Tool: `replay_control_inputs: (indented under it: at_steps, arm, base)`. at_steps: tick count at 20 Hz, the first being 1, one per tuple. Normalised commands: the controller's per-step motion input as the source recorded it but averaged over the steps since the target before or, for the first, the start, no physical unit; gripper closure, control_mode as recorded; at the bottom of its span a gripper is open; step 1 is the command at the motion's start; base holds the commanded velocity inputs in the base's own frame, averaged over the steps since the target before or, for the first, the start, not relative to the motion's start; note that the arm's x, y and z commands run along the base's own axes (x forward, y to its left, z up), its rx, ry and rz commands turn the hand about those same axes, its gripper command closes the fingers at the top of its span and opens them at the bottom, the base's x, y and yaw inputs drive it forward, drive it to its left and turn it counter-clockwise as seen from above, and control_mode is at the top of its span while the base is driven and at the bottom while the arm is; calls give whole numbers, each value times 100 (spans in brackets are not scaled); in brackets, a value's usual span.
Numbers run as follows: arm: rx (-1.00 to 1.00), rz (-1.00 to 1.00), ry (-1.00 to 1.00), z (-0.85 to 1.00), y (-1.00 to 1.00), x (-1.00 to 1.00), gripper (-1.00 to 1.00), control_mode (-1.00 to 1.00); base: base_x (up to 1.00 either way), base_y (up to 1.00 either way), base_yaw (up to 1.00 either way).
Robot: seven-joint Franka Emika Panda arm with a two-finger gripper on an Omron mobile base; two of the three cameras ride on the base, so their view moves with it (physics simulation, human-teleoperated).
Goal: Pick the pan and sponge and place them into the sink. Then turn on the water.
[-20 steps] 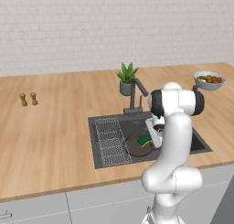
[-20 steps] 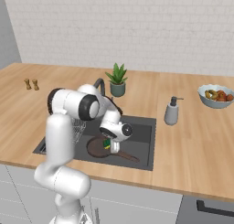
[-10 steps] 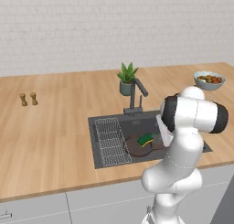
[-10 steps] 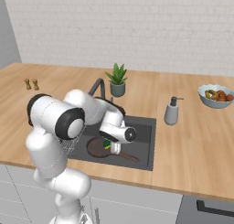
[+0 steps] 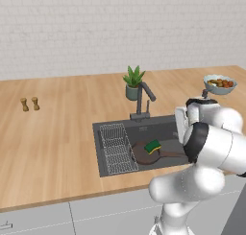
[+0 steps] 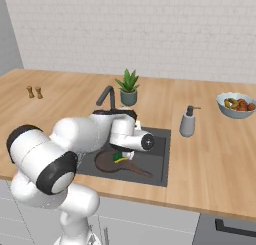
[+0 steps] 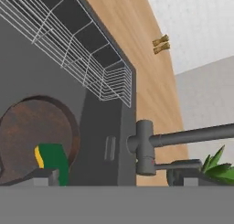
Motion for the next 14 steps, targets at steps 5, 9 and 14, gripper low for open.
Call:
replay_control_inputs:
  at_steps: [5,9,14]
  arm:
    - [17,-7,1,67,0,-21,-100,-100]
    - [23,-13,9,49,0,-7,-100,-100]
    - [25,-15,15,25,0,0,-100,-100]
  base:
    - [0,0,0]
    - [0,0,0]
    - [0,0,0]
